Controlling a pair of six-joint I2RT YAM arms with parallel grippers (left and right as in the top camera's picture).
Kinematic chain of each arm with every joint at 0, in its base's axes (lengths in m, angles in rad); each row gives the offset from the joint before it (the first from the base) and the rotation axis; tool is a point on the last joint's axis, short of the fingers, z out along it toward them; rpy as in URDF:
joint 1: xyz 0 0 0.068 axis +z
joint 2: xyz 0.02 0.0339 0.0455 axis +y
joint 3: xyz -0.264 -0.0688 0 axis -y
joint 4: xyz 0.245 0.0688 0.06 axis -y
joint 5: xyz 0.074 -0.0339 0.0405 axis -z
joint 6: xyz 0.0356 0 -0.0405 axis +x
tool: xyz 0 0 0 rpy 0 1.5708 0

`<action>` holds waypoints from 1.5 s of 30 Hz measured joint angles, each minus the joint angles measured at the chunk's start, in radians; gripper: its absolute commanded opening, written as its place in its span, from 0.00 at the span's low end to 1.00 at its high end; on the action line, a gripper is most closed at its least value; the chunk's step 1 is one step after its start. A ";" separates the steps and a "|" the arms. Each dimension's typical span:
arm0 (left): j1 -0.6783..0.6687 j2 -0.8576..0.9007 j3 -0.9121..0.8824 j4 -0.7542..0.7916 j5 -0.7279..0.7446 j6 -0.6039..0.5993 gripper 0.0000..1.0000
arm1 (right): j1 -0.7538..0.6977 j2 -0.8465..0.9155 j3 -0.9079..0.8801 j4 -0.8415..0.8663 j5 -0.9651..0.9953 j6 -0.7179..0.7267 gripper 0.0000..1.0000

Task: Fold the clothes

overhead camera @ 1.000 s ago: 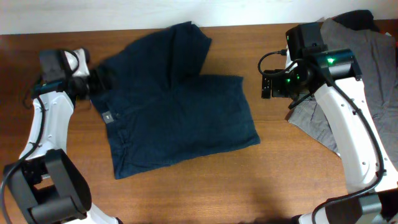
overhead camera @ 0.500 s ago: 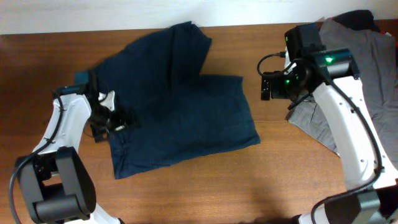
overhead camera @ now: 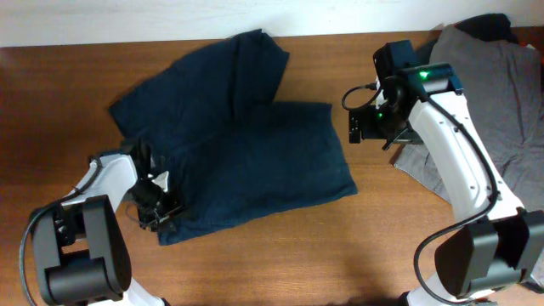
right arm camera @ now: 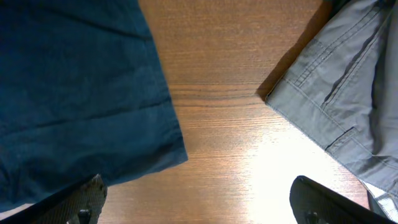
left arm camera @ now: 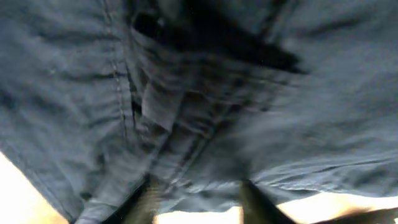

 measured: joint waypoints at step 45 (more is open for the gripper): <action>0.306 -0.021 -0.111 -0.038 0.053 -0.113 0.87 | 0.338 0.000 -0.678 0.497 -0.127 -0.160 0.04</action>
